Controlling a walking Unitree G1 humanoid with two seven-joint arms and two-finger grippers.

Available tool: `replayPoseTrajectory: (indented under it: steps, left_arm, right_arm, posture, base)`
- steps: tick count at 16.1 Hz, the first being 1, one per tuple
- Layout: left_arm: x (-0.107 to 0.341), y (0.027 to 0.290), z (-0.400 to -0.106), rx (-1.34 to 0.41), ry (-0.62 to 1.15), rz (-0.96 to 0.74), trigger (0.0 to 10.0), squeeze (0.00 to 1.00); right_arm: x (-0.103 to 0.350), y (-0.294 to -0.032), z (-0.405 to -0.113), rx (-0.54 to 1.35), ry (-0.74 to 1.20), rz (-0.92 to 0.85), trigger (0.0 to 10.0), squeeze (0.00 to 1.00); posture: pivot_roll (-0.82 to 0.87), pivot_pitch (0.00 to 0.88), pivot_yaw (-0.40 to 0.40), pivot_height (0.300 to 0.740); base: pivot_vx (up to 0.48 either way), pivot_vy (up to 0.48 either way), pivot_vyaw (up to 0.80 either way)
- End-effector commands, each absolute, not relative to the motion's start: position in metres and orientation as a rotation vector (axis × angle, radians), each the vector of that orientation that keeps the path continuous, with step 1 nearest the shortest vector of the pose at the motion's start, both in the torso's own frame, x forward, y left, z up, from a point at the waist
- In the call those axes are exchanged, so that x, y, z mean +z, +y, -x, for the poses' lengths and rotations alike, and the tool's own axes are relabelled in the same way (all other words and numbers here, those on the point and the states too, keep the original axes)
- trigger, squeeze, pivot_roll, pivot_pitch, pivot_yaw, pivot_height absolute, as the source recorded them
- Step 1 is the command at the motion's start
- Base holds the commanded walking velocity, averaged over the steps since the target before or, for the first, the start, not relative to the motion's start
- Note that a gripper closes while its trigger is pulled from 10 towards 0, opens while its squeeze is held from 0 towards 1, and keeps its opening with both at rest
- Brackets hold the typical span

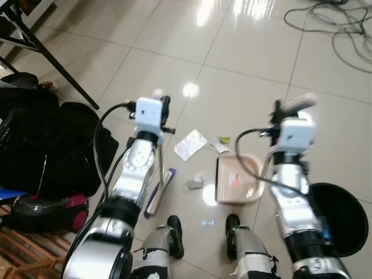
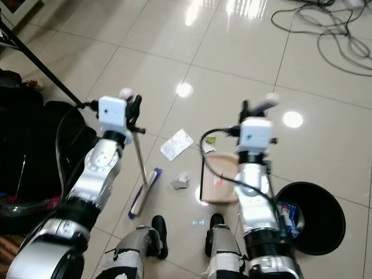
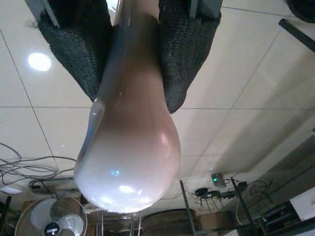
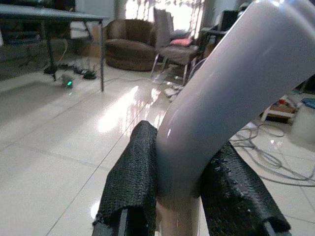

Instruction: Sweep floor

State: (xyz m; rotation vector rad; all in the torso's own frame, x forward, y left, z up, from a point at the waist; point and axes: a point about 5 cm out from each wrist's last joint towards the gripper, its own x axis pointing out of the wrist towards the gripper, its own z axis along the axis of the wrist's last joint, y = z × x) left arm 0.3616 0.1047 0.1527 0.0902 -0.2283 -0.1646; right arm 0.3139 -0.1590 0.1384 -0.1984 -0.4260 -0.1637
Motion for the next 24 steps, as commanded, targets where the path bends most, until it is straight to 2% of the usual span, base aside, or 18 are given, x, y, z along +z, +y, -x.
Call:
replayPoseTrajectory:
  steps: [1,5,9,13,19,20,22,23,24]
  left_arm:
    - [0.147,0.099,-0.363,-0.148,-0.193,-0.044,10.0,0.0]
    - [0.156,0.079,-0.367,-0.153,-0.198,0.045,10.0,0.0]
    - [0.177,0.055,-0.369,-0.171,-0.215,0.322,10.0,0.0]
    - [0.207,0.061,-0.377,-0.152,-0.283,0.484,10.0,0.0]
    - [0.23,0.088,-0.385,-0.264,-0.383,0.277,10.0,0.0]
    - [0.235,0.1,-0.387,-0.29,-0.402,0.189,10.0,0.0]
    - [0.239,0.109,-0.386,-0.297,-0.422,0.15,10.0,0.0]
    - [0.243,0.127,-0.387,-0.292,-0.43,0.093,10.0,0.0]
    - [0.244,0.129,-0.387,-0.293,-0.429,0.085,10.0,0.0]
  right_arm:
    - [0.136,-0.146,-0.314,-0.145,-0.445,0.192,10.0,0.0]
    - [0.131,-0.137,-0.316,-0.169,-0.431,0.174,10.0,0.0]
    - [0.132,-0.132,-0.32,-0.196,-0.43,0.136,10.0,0.0]
    - [0.134,-0.133,-0.323,-0.202,-0.438,0.122,10.0,0.0]
    - [0.144,-0.15,-0.327,-0.211,-0.462,0.111,10.0,0.0]
    - [0.146,-0.157,-0.328,-0.23,-0.461,0.103,10.0,0.0]
    - [0.147,-0.161,-0.327,-0.239,-0.461,0.096,10.0,0.0]
    - [0.147,-0.166,-0.325,-0.258,-0.457,0.078,10.0,0.0]
    - [0.147,-0.167,-0.325,-0.26,-0.457,0.075,10.0,0.0]
  posture:
    - [0.07,0.397,0.131,0.74]
    - [0.07,0.4,0.137,0.74]
    - [0.06,0.389,0.129,0.74]
    - [0.05,0.355,0.115,0.74]
    - [0.02,0.272,0.068,0.74]
    - [0.0,0.25,0.055,0.74]
    - [0.0,0.228,0.058,0.74]
    - [-0.01,0.205,0.06,0.74]
    - [-0.01,0.201,0.06,0.74]
  base:
    - [0.0,0.0,0.0]
    - [0.0,0.0,0.0]
    - [0.0,0.0,0.0]
    - [0.0,0.0,0.0]
    - [0.0,0.0,0.0]
    - [0.0,0.0,0.0]
    - [0.0,0.0,0.0]
    - [0.0,0.0,0.0]
    - [0.0,0.0,0.0]
